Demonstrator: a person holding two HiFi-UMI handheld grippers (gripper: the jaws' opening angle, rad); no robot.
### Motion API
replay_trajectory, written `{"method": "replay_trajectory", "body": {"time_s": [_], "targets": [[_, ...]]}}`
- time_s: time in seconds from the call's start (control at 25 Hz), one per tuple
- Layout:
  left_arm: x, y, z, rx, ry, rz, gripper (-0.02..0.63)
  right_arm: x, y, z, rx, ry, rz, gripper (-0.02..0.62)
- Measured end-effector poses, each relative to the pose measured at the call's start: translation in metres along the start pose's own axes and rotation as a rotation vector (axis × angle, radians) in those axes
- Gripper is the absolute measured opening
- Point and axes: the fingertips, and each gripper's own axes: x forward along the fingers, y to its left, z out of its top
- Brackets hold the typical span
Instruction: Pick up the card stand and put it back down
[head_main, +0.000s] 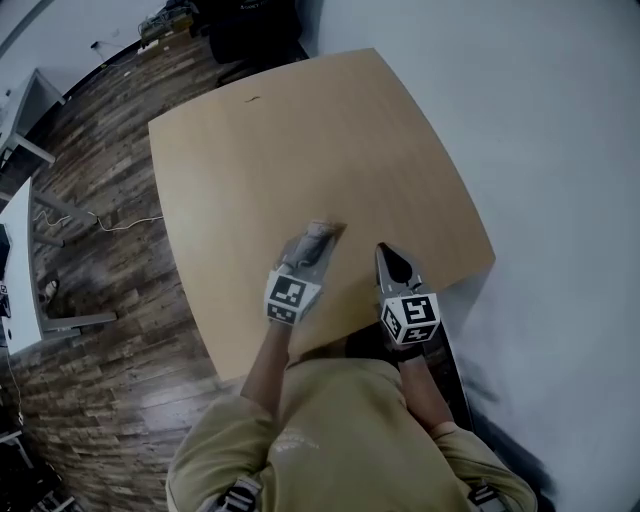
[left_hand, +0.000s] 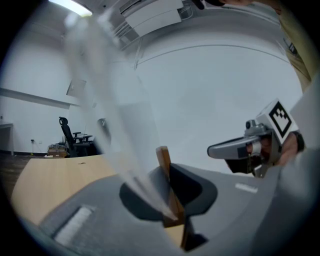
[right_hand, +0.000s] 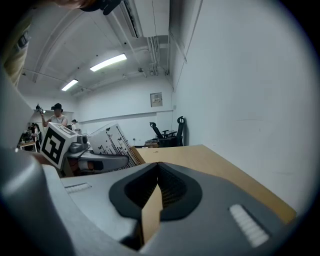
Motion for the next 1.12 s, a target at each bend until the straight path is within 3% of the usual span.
{"method": "replay_trajectory", "body": {"time_s": [0.28,0.44,0.64,0.88,1.12], "targets": [[0.082,0.054,-0.010,0.067,0.097,-0.028,0.041,0.061,-0.073,-0.015,0.087,0.044,0.025,0.005],[0.133,0.094,0.000,0.093,0.146,-0.017,0.041,0.089,-0.106,-0.015,0.129,0.065,0.056,0.005],[0.200,0.140,0.009,0.178,0.200,-0.058,0.041,0.135,-0.140,-0.010,0.144,0.079,0.111,0.005],[0.273,0.197,0.006,0.248,0.265,-0.167,0.041,0.199,-0.193,-0.015,0.204,0.078,0.103,0.005],[0.348,0.220,-0.021,0.269,0.326,-0.350,0.041,0.259,-0.225,-0.017,0.231,0.088,0.115,0.005]]}}
